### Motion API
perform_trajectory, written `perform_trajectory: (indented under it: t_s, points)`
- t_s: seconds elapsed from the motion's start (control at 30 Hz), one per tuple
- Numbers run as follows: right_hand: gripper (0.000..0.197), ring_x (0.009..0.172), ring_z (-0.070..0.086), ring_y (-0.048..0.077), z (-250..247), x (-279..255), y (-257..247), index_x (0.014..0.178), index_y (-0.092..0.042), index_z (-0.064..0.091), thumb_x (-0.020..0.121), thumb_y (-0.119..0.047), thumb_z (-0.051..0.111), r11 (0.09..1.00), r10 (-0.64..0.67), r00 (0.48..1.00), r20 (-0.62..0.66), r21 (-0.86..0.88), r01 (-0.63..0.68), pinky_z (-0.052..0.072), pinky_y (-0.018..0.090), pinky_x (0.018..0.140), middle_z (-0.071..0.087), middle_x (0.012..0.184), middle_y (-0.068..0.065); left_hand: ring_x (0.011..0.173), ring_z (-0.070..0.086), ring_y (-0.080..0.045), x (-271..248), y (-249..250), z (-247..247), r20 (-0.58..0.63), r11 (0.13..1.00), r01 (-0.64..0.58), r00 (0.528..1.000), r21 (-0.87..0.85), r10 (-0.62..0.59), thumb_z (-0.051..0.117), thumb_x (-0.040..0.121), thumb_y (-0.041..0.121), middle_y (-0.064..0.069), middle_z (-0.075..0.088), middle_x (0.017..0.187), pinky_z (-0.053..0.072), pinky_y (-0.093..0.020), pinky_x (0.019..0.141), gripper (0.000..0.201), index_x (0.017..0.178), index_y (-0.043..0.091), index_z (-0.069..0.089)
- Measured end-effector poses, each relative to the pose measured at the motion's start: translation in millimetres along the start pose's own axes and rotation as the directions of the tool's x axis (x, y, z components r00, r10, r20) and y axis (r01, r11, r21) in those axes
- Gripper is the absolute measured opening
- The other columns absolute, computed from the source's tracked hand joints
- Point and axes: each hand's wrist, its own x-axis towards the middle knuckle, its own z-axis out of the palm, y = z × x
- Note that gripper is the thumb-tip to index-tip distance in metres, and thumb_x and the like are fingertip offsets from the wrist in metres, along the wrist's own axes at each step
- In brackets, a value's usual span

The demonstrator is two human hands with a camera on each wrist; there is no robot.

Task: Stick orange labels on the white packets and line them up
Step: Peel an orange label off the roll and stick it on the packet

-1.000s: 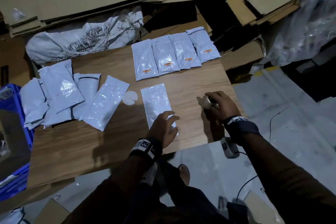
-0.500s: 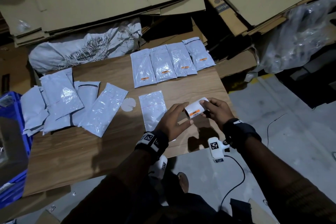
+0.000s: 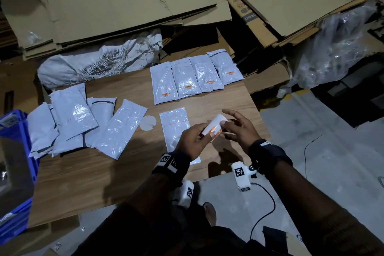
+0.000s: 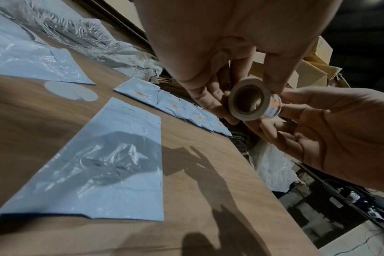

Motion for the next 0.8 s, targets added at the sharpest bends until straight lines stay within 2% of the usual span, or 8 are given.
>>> perform_trajectory:
  t_s: [0.13, 0.2, 0.27, 0.3, 0.47, 0.6, 0.7, 0.8]
  points:
    - [0.030, 0.081, 0.068, 0.020, 7, 0, 1, 0.124, -0.013, 0.064, 0.096, -0.003, 0.067, 0.998, -0.060, 0.997, -0.045, -0.036, 0.059, 0.058, 0.028, 0.070, 0.061, 0.093, 0.016, 0.089, 0.070, -0.010, -4, 4, 1, 0.037, 0.990, 0.073, 0.997, -0.120, -0.069, 0.062, 0.099, 0.040, 0.007, 0.077, 0.097, 0.056, -0.041, 0.088, 0.027, 0.118, 0.025, 0.073]
    - [0.024, 0.078, 0.068, 0.019, 8, 1, 0, 0.116, -0.014, 0.064, 0.095, -0.004, 0.068, 0.997, -0.070, 0.996, -0.059, -0.037, 0.068, 0.058, 0.029, 0.069, 0.063, 0.086, 0.014, 0.091, 0.073, -0.018, -4, 6, 0, 0.052, 0.980, 0.115, 0.993, -0.163, -0.107, 0.057, 0.097, 0.051, 0.002, 0.078, 0.096, 0.058, -0.040, 0.086, 0.037, 0.111, 0.022, 0.075]
    - [0.023, 0.075, 0.069, 0.019, 10, 2, -1, 0.112, -0.015, 0.061, 0.094, -0.003, 0.069, 0.997, -0.073, 0.996, -0.057, -0.035, 0.071, 0.058, 0.030, 0.068, 0.065, 0.078, 0.009, 0.095, 0.072, -0.028, -4, 5, -3, 0.055, 0.966, 0.156, 0.988, -0.205, -0.147, 0.051, 0.100, 0.051, -0.006, 0.077, 0.100, 0.060, -0.034, 0.081, 0.042, 0.114, 0.019, 0.074]
    - [0.023, 0.074, 0.069, 0.020, 10, 2, -2, 0.112, -0.015, 0.060, 0.094, -0.003, 0.070, 0.997, -0.073, 0.996, -0.050, -0.038, 0.071, 0.058, 0.031, 0.068, 0.067, 0.075, 0.008, 0.097, 0.072, -0.029, -4, 5, -4, 0.051, 0.964, 0.156, 0.988, -0.216, -0.148, 0.049, 0.103, 0.047, -0.007, 0.076, 0.103, 0.060, -0.032, 0.080, 0.040, 0.119, 0.019, 0.072]
    - [0.030, 0.074, 0.068, 0.020, 18, 0, -5, 0.118, -0.012, 0.056, 0.093, -0.002, 0.071, 0.996, -0.086, 0.996, 0.000, -0.027, 0.086, 0.058, 0.033, 0.071, 0.068, 0.076, 0.004, 0.107, 0.071, -0.028, 2, 13, -7, 0.056, 0.939, 0.171, 0.985, -0.297, -0.162, 0.054, 0.093, 0.046, -0.011, 0.073, 0.115, 0.057, -0.050, 0.095, 0.049, 0.135, 0.021, 0.059]
    - [0.029, 0.081, 0.069, 0.019, 24, -2, -5, 0.116, -0.011, 0.057, 0.093, -0.005, 0.072, 0.987, -0.150, 0.988, -0.047, -0.057, 0.147, 0.060, 0.035, 0.072, 0.059, 0.092, 0.003, 0.108, 0.071, -0.029, 2, 18, -8, 0.020, 0.937, 0.145, 0.989, -0.319, -0.146, 0.054, 0.094, 0.040, -0.012, 0.073, 0.116, 0.057, -0.053, 0.094, 0.043, 0.132, 0.022, 0.059]
    - [0.026, 0.084, 0.069, 0.022, 25, -3, -5, 0.117, -0.008, 0.057, 0.095, -0.005, 0.070, 0.980, -0.183, 0.982, -0.037, -0.085, 0.179, 0.061, 0.042, 0.080, 0.059, 0.086, 0.002, 0.109, 0.070, -0.031, 1, 17, -7, -0.017, 0.929, 0.132, 0.989, -0.346, -0.147, 0.053, 0.095, 0.040, -0.009, 0.073, 0.116, 0.055, -0.057, 0.096, 0.036, 0.126, 0.025, 0.062]
    - [0.032, 0.086, 0.071, 0.020, 26, -6, -4, 0.119, -0.009, 0.057, 0.092, -0.004, 0.074, 0.982, -0.183, 0.982, -0.037, -0.042, 0.182, 0.061, 0.043, 0.085, 0.064, 0.085, 0.002, 0.110, 0.068, -0.032, 0, 18, -8, -0.039, 0.928, 0.132, 0.987, -0.349, -0.155, 0.052, 0.096, 0.041, -0.009, 0.073, 0.117, 0.054, -0.056, 0.098, 0.034, 0.123, 0.026, 0.065]
